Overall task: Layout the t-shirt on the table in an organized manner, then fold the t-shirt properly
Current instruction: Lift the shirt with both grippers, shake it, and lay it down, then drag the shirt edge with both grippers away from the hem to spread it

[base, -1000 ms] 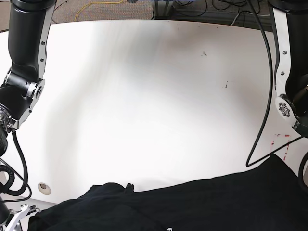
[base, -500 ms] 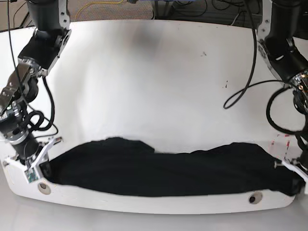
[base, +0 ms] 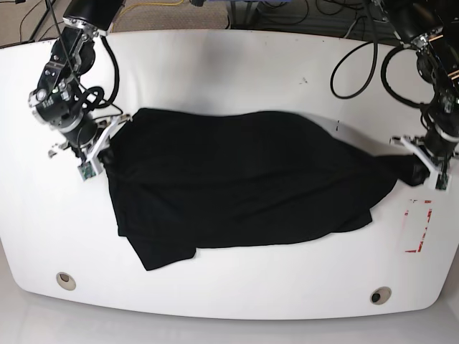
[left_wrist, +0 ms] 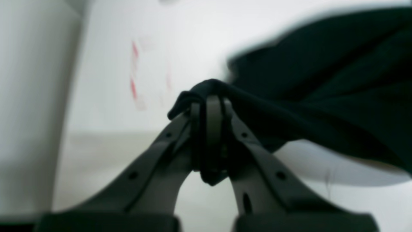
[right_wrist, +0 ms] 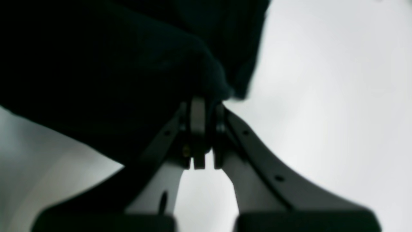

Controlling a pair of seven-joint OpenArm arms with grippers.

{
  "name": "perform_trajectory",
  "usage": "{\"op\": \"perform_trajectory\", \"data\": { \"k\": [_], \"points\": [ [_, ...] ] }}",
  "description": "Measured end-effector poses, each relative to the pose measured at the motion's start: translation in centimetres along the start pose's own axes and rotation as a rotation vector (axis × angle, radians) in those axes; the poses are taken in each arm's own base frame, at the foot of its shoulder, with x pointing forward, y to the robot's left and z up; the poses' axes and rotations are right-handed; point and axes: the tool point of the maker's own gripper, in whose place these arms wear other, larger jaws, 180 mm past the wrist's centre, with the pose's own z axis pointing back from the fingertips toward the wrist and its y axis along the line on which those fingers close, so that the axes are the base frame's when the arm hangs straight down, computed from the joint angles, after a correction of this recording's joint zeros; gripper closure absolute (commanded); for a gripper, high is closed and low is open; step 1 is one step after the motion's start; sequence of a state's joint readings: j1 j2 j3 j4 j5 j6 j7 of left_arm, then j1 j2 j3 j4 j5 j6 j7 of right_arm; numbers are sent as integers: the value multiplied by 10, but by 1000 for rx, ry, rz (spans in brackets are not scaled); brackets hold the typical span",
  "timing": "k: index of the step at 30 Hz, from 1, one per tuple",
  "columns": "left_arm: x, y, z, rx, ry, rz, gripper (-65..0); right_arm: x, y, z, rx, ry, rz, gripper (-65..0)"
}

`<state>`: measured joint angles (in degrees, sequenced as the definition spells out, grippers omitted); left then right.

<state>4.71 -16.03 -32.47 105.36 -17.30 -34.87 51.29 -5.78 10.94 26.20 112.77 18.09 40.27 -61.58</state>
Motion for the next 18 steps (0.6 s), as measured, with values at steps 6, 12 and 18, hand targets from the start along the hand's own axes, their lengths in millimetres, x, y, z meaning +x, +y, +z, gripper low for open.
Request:
{"op": "perform_trajectory", "data": {
  "k": [6, 12, 18],
  "points": [
    [-68, -10, 16, -30, 163, -10, 0, -47, 22, 4, 45, 105, -34, 0],
    [-133, -24, 32, -80, 326, 12, 0, -85, 36, 13, 71, 194, -49, 0],
    [-175, -25, 42, -94, 441, 37, 0, -109, 46, 21, 93, 254, -59, 0]
  ]
}}
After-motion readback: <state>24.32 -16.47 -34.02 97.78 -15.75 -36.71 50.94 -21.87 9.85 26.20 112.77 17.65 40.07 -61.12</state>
